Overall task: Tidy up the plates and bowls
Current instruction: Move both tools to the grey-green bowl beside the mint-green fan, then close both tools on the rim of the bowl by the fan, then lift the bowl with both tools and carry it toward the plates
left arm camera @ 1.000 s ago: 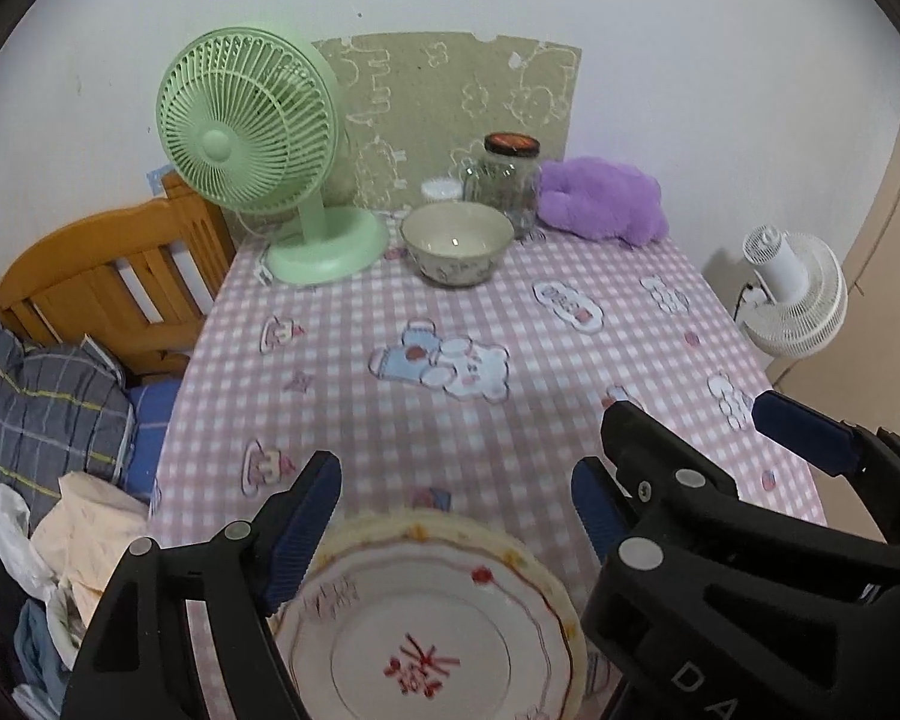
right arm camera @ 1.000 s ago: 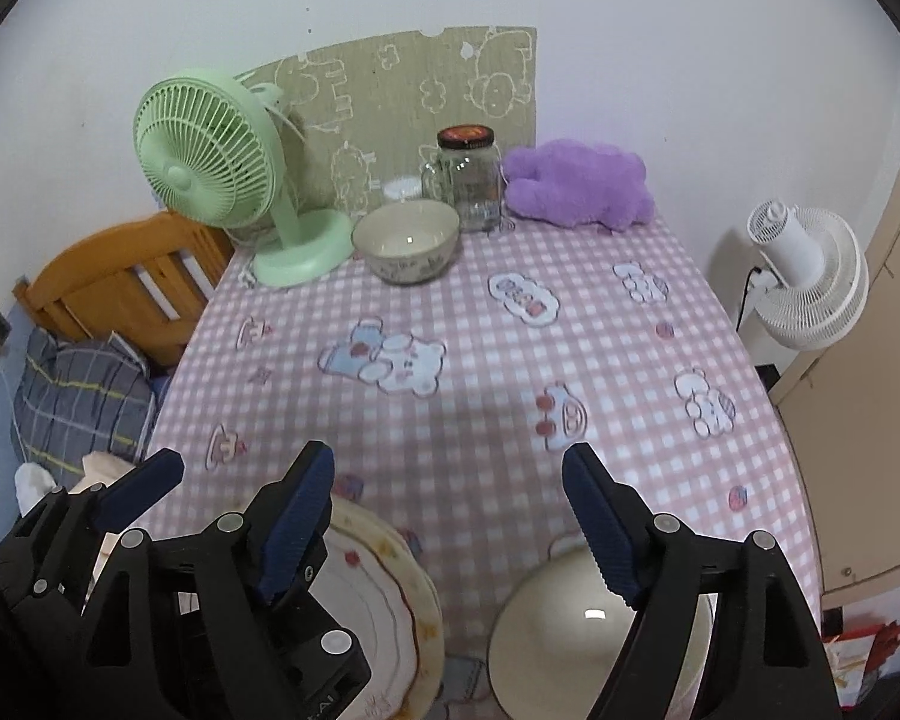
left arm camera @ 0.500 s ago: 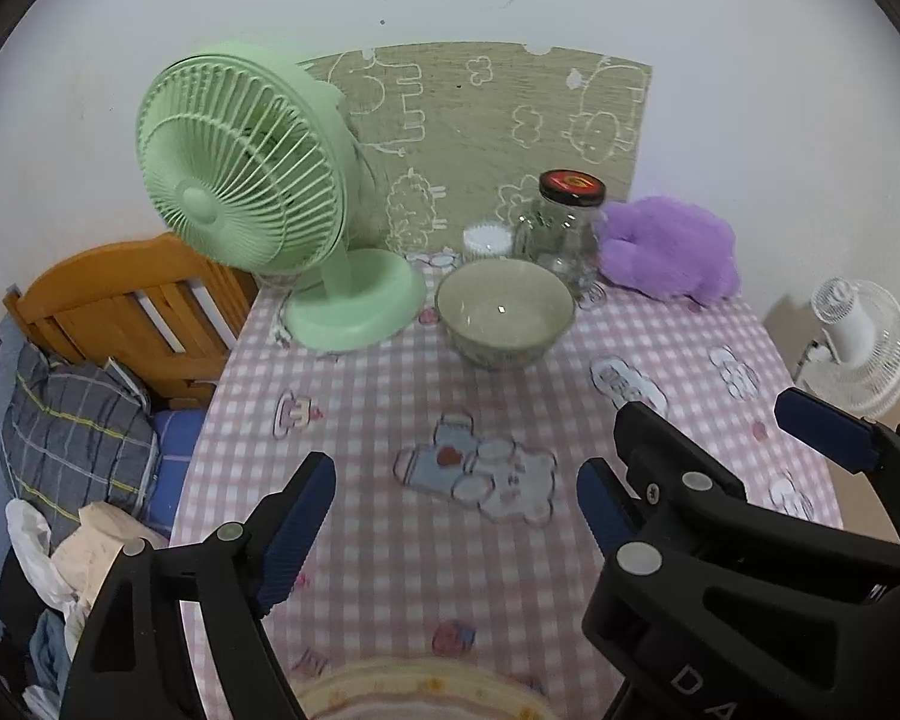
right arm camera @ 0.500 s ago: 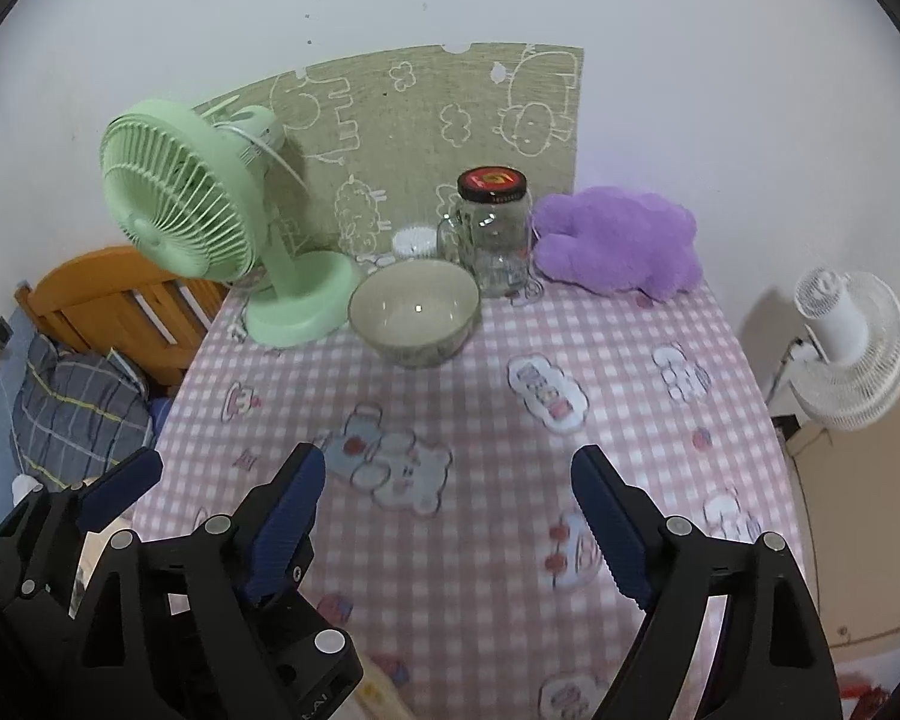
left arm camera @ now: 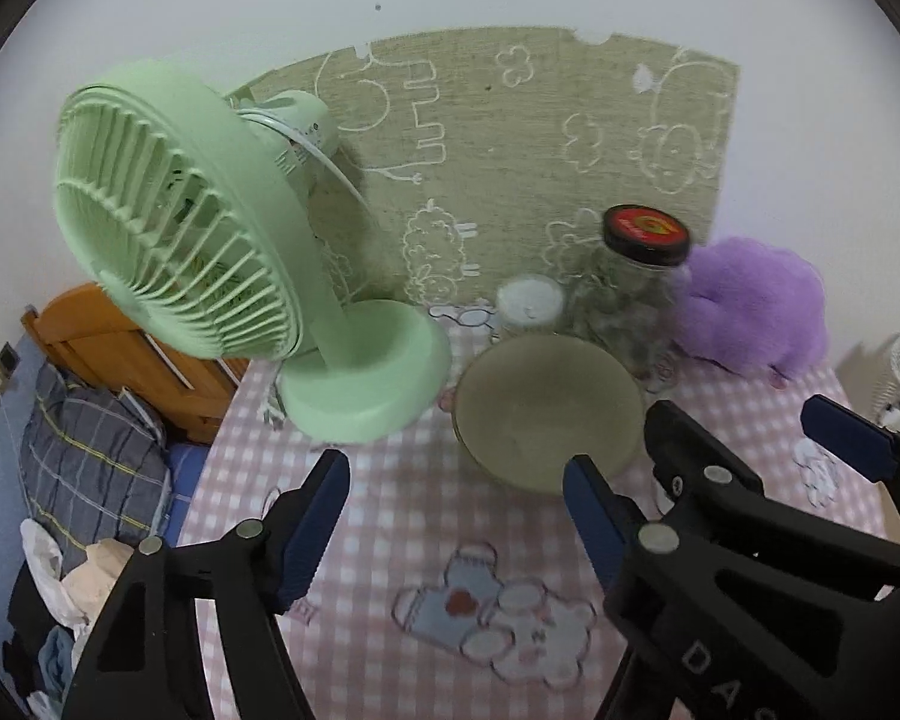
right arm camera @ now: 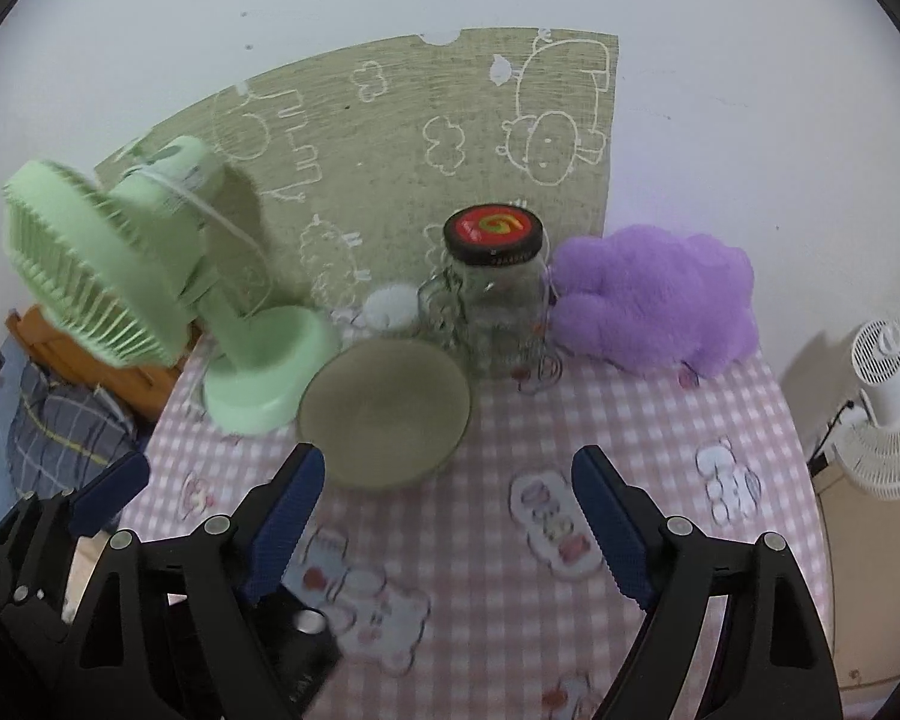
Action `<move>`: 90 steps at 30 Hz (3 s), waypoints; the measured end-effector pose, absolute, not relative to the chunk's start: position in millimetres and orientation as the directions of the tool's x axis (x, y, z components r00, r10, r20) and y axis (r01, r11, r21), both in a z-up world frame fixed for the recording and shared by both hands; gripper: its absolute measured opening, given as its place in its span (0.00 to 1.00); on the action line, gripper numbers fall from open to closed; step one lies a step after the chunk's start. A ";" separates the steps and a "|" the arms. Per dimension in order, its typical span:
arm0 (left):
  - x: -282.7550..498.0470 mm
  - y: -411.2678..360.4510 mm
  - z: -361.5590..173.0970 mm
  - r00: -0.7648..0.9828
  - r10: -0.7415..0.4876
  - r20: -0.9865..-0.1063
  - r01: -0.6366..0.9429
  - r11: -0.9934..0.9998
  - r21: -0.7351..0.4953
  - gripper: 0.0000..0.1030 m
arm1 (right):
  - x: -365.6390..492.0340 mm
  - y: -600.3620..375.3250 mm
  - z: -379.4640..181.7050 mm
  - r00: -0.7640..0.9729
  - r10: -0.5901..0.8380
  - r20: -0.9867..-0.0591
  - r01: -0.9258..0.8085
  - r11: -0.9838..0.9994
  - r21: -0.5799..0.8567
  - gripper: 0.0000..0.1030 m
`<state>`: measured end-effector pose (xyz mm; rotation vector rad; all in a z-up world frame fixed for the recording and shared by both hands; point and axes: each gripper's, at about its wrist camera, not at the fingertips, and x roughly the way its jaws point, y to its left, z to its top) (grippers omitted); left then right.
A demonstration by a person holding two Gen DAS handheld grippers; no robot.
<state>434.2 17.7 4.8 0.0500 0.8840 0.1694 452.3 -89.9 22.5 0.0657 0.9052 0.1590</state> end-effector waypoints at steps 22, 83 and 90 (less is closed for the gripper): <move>527.2 29.7 -81.0 0.543 0.155 -0.825 -0.151 0.985 0.085 0.40 | 554.3 -88.0 -75.2 0.533 0.162 -0.830 -0.061 0.986 0.153 0.50; 346.4 75.4 46.4 0.641 0.018 -0.767 -0.028 1.000 0.000 0.21 | 371.9 -37.6 70.3 0.612 0.060 -0.789 -0.005 0.997 0.072 0.21; 308.7 85.4 58.6 0.645 -0.011 -0.764 0.013 1.000 -0.003 0.21 | 325.6 -25.4 87.4 0.629 0.034 -0.777 0.022 0.998 0.061 0.21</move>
